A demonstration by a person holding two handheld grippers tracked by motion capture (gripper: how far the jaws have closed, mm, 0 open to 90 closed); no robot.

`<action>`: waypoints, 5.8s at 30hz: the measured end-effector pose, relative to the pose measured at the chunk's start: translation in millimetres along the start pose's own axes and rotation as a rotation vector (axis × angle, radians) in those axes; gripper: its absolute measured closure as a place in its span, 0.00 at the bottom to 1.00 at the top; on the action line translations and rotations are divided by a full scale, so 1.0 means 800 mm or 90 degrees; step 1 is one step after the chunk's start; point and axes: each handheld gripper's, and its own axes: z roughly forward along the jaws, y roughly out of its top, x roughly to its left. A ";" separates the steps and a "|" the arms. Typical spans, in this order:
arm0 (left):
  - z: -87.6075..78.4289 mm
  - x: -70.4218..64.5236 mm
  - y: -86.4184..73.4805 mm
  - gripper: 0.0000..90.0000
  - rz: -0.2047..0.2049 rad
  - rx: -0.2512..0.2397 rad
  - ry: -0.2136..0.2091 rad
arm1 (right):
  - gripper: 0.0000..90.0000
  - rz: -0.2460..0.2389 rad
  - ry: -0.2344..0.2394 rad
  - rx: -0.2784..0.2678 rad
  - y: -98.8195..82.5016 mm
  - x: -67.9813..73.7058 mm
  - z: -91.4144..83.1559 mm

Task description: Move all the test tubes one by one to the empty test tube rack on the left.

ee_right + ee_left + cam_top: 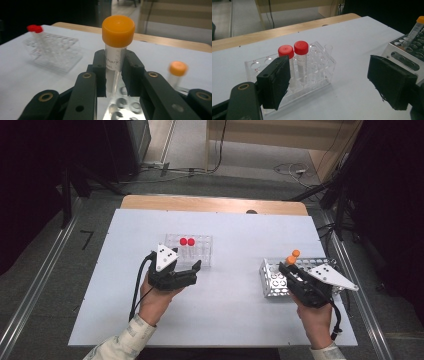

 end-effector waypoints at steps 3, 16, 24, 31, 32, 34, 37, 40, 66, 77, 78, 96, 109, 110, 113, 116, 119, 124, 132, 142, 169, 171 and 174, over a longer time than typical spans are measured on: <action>0.000 -0.002 0.000 0.21 0.000 -0.002 -0.003 | 0.80 -0.003 0.030 0.005 -0.004 0.013 0.010; 0.001 -0.045 0.000 0.30 0.021 -0.004 -0.096 | 0.80 -0.058 0.146 0.067 -0.026 0.080 0.058; 0.003 -0.073 -0.005 0.45 0.053 0.008 -0.163 | 0.80 -0.093 0.198 0.090 -0.030 0.126 0.080; 0.004 -0.077 -0.008 0.67 0.065 0.010 -0.177 | 0.80 -0.103 0.216 0.095 -0.030 0.141 0.086; 0.004 -0.077 -0.008 0.69 0.068 0.011 -0.180 | 0.80 -0.106 0.218 0.095 -0.030 0.143 0.086; 0.005 -0.078 -0.009 0.72 0.075 0.013 -0.183 | 0.80 -0.107 0.220 0.094 -0.030 0.145 0.086; 0.006 -0.080 -0.009 0.76 0.080 0.016 -0.184 | 0.80 -0.108 0.221 0.096 -0.030 0.146 0.085; 0.006 -0.080 -0.010 0.76 0.085 0.016 -0.183 | 0.80 -0.108 0.221 0.098 -0.030 0.145 0.085; -0.021 0.025 0.024 0.78 -0.023 -0.026 -0.030 | 0.32 -0.058 0.173 0.102 -0.025 0.085 0.053; -0.007 0.066 0.054 0.78 -0.036 -0.060 0.035 | 0.32 -0.040 0.143 0.090 -0.028 0.057 0.033; -0.004 0.068 0.057 0.78 -0.036 -0.061 0.038 | 0.32 -0.037 0.140 0.091 -0.029 0.055 0.032; 0.041 0.080 0.021 0.78 -0.043 -0.037 0.069 | 0.33 -0.030 0.129 0.090 -0.032 0.048 0.028; 0.038 0.078 0.011 0.58 -0.056 -0.036 0.062 | 0.33 -0.034 0.121 0.087 -0.032 0.047 0.027; 0.037 0.077 0.010 0.57 -0.058 -0.037 0.060 | 0.34 -0.034 0.121 0.087 -0.032 0.046 0.027; 0.032 0.075 0.008 0.49 -0.061 -0.040 0.059 | 0.34 -0.032 0.117 0.085 -0.032 0.044 0.025; 0.023 0.074 0.006 0.39 -0.077 -0.041 0.050 | 0.34 -0.033 0.102 0.083 -0.033 0.040 0.021; 0.011 0.072 0.003 0.33 -0.076 -0.037 0.044 | 0.35 -0.029 0.081 0.078 -0.036 0.028 0.013; -0.004 0.069 -0.005 0.29 -0.093 -0.043 0.047 | 0.38 -0.037 0.008 0.065 -0.041 0.005 -0.001; -0.007 0.055 -0.009 0.28 -0.098 -0.035 0.023 | 0.51 -0.002 -0.088 0.059 -0.046 -0.037 0.007; -0.006 0.046 -0.008 0.25 -0.086 -0.028 0.020 | 0.61 0.024 -0.141 0.081 -0.042 -0.069 0.048; -0.007 0.038 -0.007 0.21 -0.071 -0.026 0.018 | 0.80 -0.003 -0.161 0.045 -0.015 -0.070 0.047; -0.008 0.036 -0.007 0.21 -0.071 -0.026 0.016 | 0.80 -0.002 -0.157 0.026 -0.006 -0.068 0.038; -0.008 0.033 -0.005 0.21 -0.070 -0.027 0.012 | 0.80 -0.002 -0.150 0.003 0.005 -0.063 0.024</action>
